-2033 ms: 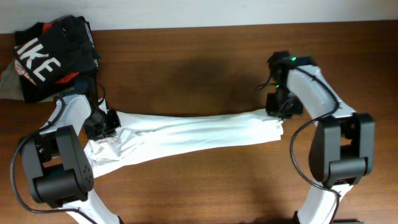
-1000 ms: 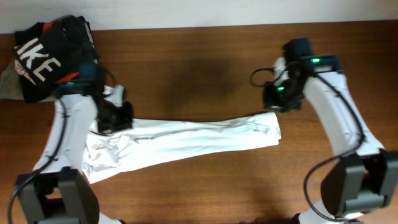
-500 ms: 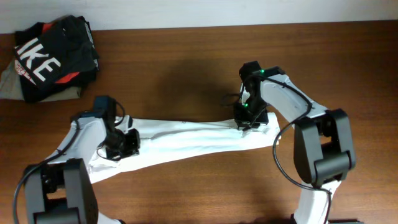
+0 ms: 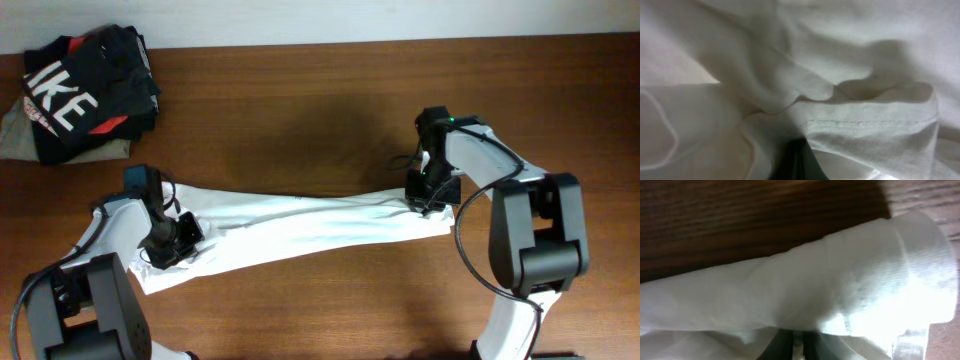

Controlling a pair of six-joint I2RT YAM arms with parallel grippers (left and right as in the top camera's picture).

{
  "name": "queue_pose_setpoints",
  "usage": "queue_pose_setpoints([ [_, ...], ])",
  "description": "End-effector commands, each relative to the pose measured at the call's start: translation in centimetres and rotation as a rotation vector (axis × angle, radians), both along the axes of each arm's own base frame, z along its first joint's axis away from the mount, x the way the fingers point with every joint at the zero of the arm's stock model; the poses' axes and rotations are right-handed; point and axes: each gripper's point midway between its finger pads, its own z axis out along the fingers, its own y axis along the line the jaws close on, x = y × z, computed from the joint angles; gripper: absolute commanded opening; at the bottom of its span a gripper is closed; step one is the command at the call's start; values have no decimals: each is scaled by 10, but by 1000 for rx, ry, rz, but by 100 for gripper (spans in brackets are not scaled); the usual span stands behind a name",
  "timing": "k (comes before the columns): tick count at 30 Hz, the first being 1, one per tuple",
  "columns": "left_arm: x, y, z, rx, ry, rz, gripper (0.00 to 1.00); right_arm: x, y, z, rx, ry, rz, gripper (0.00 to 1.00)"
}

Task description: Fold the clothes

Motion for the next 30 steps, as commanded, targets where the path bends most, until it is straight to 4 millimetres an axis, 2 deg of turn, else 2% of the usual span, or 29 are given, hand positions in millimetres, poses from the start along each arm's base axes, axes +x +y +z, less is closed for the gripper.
queue_pose_setpoints([
  [1,-13,19,-5,108,49,50,0,-26,-47,-32,-104,104,-83,4],
  [4,-14,25,-5,141,56,78,0,-29,-74,-27,-140,110,-169,4],
  [6,-14,33,-3,158,55,101,0,-32,-92,-16,-165,107,-239,4],
  [8,-10,40,3,160,48,126,0,-32,-101,3,-166,74,-268,4],
  [11,8,46,23,173,-11,132,0,-24,-104,41,-170,-44,-279,4],
  [12,19,49,37,181,-47,114,0,-22,-104,59,-169,-99,-284,9],
  [13,24,53,49,197,-64,116,0,-21,-105,70,-170,-130,-287,17],
  [14,28,56,59,214,-73,117,0,-21,-107,81,-170,-162,-295,35],
  [15,33,60,75,233,-91,120,1,-23,-111,98,-171,-207,-313,79],
  [16,37,62,91,240,-113,122,5,-26,-119,115,-174,-259,-345,96],
  [18,43,60,108,231,-150,124,9,-32,-141,136,-186,-325,-421,99],
  [19,45,52,112,188,-175,121,14,-38,-157,141,-192,-340,-467,99],
  [20,45,47,112,160,-175,119,17,-41,-167,140,-173,-341,-466,99],
  [21,45,43,111,135,-172,117,42,-44,-175,135,-147,-326,-481,99],
  [23,44,41,111,126,-168,116,83,-45,-178,122,-53,-305,-497,99],
  [24,44,41,111,127,-168,116,93,-42,-172,110,39,-303,-456,99],
  [26,44,41,111,125,-169,115,98,-32,-150,88,236,-320,-331,99],
  [30,44,39,111,117,-171,114,99,-19,-121,52,424,-287,-243,99],
])
